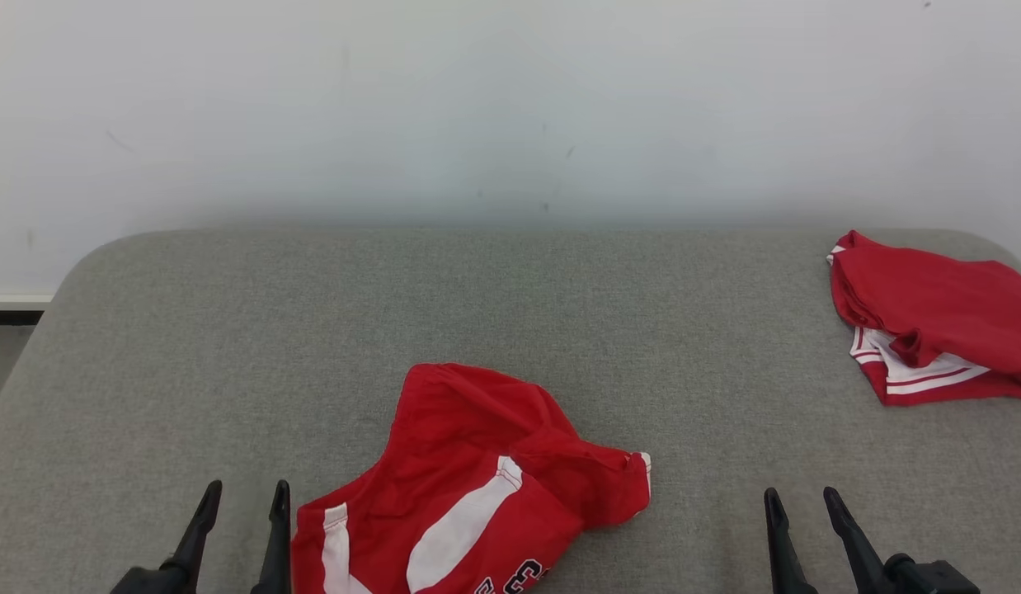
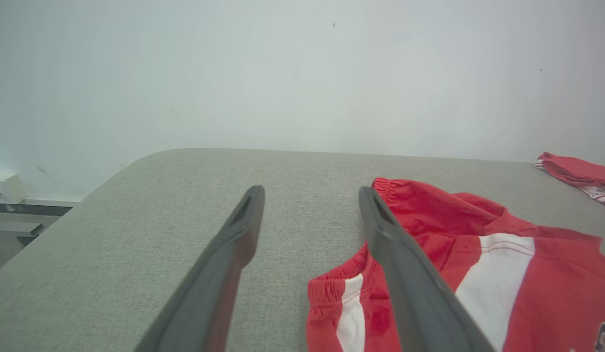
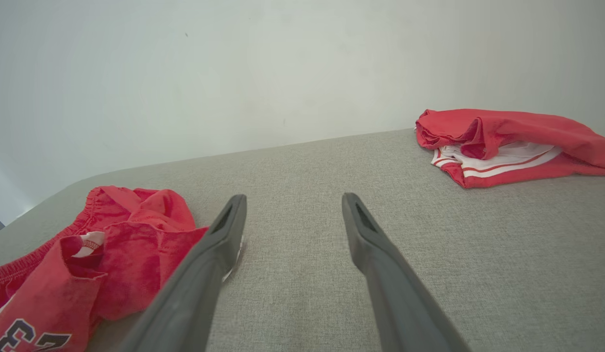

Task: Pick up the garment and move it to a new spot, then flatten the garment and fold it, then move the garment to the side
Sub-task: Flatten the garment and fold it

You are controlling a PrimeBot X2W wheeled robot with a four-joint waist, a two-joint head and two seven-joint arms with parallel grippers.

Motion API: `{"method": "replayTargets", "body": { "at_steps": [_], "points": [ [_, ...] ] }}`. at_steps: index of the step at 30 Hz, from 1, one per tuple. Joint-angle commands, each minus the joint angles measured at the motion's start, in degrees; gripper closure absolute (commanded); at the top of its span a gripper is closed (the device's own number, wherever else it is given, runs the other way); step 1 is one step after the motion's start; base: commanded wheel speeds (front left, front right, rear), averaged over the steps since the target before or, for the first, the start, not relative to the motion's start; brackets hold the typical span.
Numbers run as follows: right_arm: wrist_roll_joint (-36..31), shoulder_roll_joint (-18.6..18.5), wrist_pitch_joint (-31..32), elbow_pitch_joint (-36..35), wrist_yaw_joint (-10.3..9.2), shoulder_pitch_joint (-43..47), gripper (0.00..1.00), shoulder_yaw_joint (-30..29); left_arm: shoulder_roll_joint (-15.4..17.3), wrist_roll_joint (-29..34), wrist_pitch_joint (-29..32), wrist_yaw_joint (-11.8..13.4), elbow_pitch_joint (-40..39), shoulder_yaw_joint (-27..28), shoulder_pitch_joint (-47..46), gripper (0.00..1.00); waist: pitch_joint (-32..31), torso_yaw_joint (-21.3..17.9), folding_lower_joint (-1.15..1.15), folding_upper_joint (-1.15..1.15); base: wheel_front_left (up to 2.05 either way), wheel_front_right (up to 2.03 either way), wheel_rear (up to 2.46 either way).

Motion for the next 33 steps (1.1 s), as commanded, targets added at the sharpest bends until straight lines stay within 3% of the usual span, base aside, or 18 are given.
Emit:
{"method": "replayTargets", "body": {
  "at_steps": [1, 7, 14, 21, 28, 29, 30, 33],
  "points": [
    [0.2, -0.4, 0.0, -0.3, -0.11, 0.7, 0.0, 0.2, 0.4, 1.1, 0.0, -0.4, -1.6, 0.1, 1.6, 0.0, -0.6, 0.5, 0.0, 0.0, 0.0, 0.0, 0.0],
    [0.5, -1.5, 0.0, -0.3, -0.11, 0.5, 0.0, 3.0, -0.2, 2.3, 0.0, -0.8, -3.7, -0.5, 3.5, 0.0, -1.2, 1.8, 0.0, 0.0, 0.0, 0.0, 0.0],
    [1.6, -3.3, 1.8, 2.6, -0.11, -4.6, 0.0, 14.3, -1.5, 2.6, 0.0, -1.3, -3.1, -1.5, 2.7, 0.0, -1.2, 3.3, 0.0, 0.0, 0.0, 0.0, 0.0],
    [4.9, -2.9, 5.7, 8.1, -0.11, -13.1, 0.0, 24.1, -2.0, 2.5, 0.0, -1.8, -1.9, -2.3, 2.2, 0.0, -0.8, 6.1, 0.0, 0.0, 0.0, 0.0, 0.0],
    [8.6, -2.9, 9.3, 16.0, -0.11, -18.7, 0.0, 29.6, -2.6, 2.2, 0.0, -2.0, -0.7, -3.0, 1.5, 0.0, -0.4, 9.1, 0.0, 0.0, 0.0, 0.0, 0.0],
    [9.4, -2.8, 9.6, 16.8, -0.11, -19.1, 0.56, 30.4, -2.7, 2.1, 0.0, -2.1, -0.5, -3.0, 1.5, 0.0, -0.4, 9.3, 0.0, 0.0, 0.0, 0.0, 0.0],
    [10.2, -2.8, 9.4, 17.4, -0.11, -19.5, 1.0, 30.9, -2.8, 2.1, 0.0, -2.1, -0.4, -3.1, 1.5, 0.0, -0.3, 9.4, 0.0, 0.0, 0.0, 0.0, 0.0],
    [11.4, -3.7, 7.7, 19.0, -0.11, -20.3, 1.0, 31.4, -3.0, 2.0, 0.0, -2.1, -0.2, -3.0, 1.9, 0.0, -0.3, 9.2, 0.0, 0.0, 0.0, 0.0, 0.0]
  ]
}}
